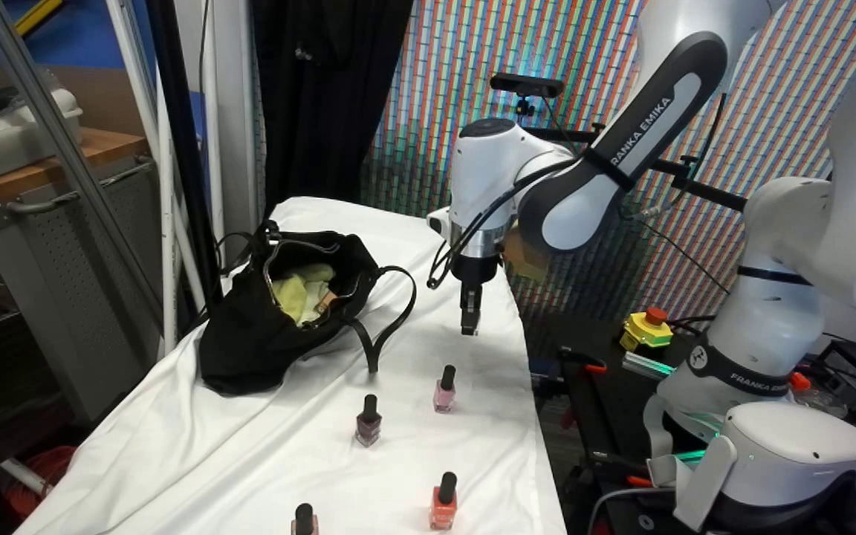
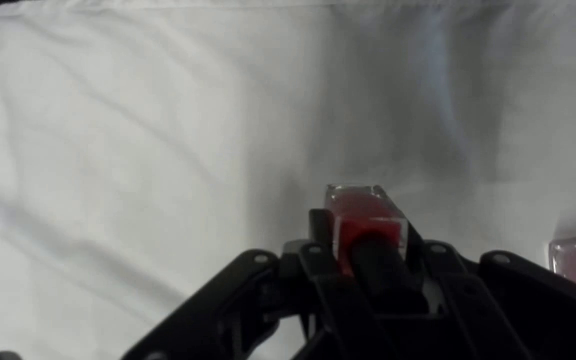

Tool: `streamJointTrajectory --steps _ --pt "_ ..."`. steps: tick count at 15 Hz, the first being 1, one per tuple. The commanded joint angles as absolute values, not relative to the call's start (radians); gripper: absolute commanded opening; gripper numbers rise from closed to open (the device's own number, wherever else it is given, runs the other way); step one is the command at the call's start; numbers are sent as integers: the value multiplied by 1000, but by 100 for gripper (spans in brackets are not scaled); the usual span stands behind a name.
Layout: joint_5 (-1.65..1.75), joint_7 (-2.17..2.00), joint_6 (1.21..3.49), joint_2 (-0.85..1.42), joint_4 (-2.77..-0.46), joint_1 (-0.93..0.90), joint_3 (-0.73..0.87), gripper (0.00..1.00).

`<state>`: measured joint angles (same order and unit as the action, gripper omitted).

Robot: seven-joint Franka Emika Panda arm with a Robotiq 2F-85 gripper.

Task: Pick up all the nail polish from the table and put them in the black bag.

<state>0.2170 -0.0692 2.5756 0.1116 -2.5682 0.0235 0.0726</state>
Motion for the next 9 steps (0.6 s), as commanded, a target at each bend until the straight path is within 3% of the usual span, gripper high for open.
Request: streamJointTrajectory --steps 1,9 --pt "321 -107 2490 80 -2449 -8 57 15" --pt "535 -205 2552 211 -2178 -56 46 15"
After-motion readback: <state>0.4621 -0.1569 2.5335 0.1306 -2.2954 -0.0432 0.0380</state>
